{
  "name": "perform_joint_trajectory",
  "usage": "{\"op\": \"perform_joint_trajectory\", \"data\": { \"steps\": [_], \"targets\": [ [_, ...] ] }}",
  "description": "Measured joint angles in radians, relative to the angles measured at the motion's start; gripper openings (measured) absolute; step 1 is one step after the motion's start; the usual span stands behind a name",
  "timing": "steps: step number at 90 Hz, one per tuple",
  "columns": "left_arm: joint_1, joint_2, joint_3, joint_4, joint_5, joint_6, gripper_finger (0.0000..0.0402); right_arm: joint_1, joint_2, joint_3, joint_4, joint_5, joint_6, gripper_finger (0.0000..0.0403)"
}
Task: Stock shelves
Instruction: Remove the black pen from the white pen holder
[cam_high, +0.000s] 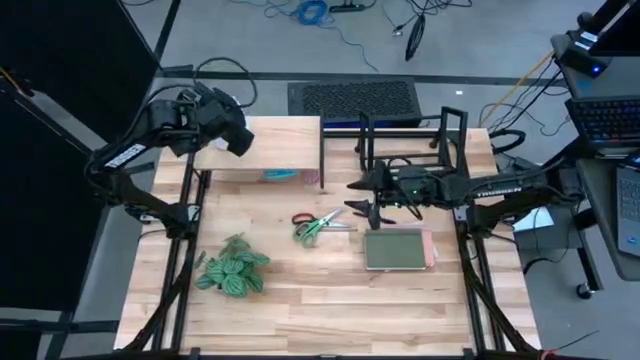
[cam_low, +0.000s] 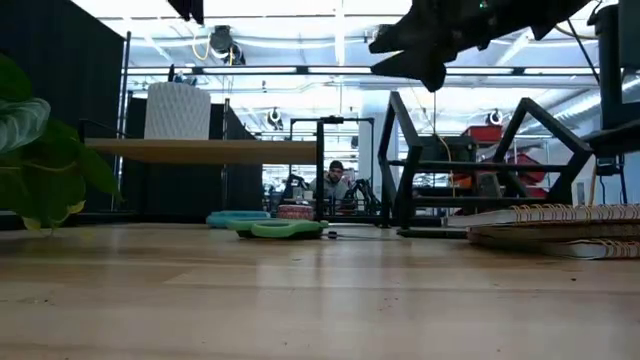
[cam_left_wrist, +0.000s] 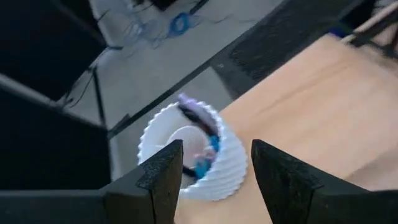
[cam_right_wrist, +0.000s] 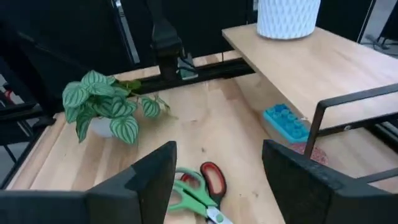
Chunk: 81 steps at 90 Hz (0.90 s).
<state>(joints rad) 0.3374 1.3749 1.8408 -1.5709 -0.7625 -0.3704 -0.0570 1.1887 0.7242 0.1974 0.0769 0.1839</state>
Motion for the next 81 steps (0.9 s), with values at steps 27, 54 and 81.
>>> {"op": "perform_joint_trajectory", "data": {
  "steps": [27,54,81],
  "targets": [
    [0.075,-0.017,-0.042,0.000,0.033,0.036,0.0178,0.006,-0.017,0.000,-0.024,0.001,0.003,0.0222],
    [0.122,-0.026,-0.042,0.022,0.078,0.012,0.0178,0.027,-0.016,0.000,-0.117,0.000,0.015,0.0222],
    [0.205,-0.007,-0.042,0.004,0.231,0.028,0.0178,0.027,-0.016,0.000,-0.120,0.000,0.015,0.0222]
  ]
}}
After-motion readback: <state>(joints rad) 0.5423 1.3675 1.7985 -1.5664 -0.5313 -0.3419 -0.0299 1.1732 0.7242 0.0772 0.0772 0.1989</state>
